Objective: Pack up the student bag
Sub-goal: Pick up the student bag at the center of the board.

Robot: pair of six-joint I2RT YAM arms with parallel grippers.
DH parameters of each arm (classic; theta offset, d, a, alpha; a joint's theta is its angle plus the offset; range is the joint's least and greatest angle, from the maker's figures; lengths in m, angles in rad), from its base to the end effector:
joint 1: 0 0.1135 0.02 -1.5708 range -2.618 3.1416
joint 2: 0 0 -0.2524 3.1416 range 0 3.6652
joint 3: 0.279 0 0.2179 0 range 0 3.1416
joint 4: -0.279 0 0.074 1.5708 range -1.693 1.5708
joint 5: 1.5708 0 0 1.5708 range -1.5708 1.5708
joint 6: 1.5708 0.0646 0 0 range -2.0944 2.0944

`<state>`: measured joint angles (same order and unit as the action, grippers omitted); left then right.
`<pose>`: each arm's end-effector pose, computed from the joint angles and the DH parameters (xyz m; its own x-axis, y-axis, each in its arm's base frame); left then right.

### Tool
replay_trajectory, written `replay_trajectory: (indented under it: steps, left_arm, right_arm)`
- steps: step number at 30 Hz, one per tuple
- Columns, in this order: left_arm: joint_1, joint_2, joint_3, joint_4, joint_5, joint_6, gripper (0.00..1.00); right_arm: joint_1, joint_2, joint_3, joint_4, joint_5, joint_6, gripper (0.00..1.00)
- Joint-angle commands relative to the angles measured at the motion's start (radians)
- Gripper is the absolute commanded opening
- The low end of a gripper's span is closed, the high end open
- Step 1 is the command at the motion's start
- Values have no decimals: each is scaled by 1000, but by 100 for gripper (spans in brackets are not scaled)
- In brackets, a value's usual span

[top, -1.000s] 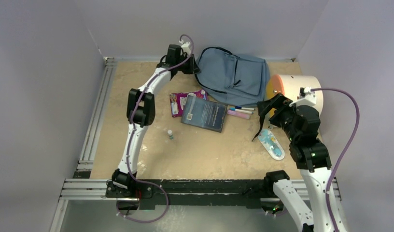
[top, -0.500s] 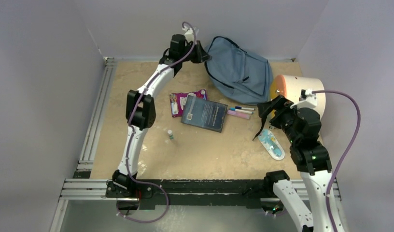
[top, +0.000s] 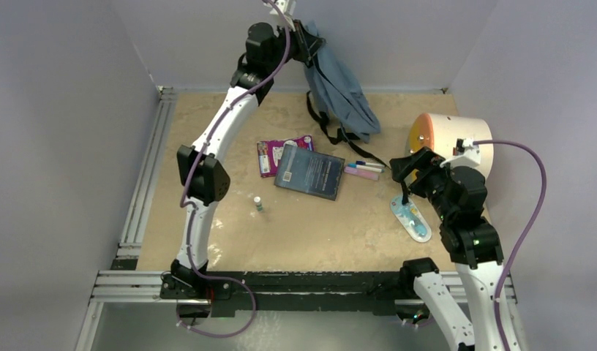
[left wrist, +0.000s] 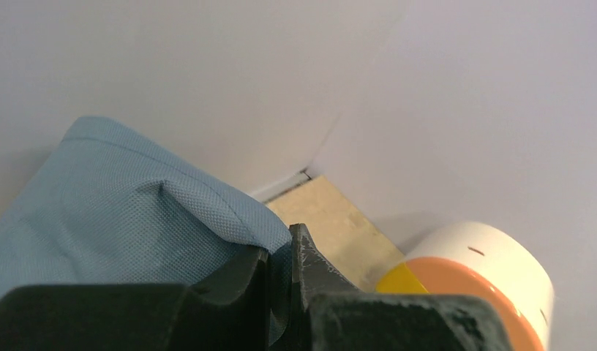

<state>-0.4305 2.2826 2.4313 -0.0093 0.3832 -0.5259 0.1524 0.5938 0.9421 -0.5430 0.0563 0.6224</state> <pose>0.4586 -0.2372 0.4136 -0.2540 -0.3957 -0.8826 0.6892 0.5662 -0.4522 0.1222 0.0151 0.3558 -0.2119 0.5563 -0.8035 0.0327 0.8257 0.5631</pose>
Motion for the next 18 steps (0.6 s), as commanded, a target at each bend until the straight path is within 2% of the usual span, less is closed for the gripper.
replay_trajectory:
  steps: [1, 10, 14, 18]
  left_arm:
    - [17, -143, 68, 130, -142, 94, 0]
    - [52, -206, 89, 52, -415, 226, 0]
    - [137, -261, 72, -62, -428, 203, 0]
    - [229, -353, -11, -147, -440, 193, 0]
  right_arm:
    - [6, -11, 5, 6, -18, 11, 92]
    - [6, -25, -6, -4, -35, 17, 91]
    - [6, -27, -7, -10, -33, 18, 91]
    - [6, -26, -12, 1, -52, 20, 91]
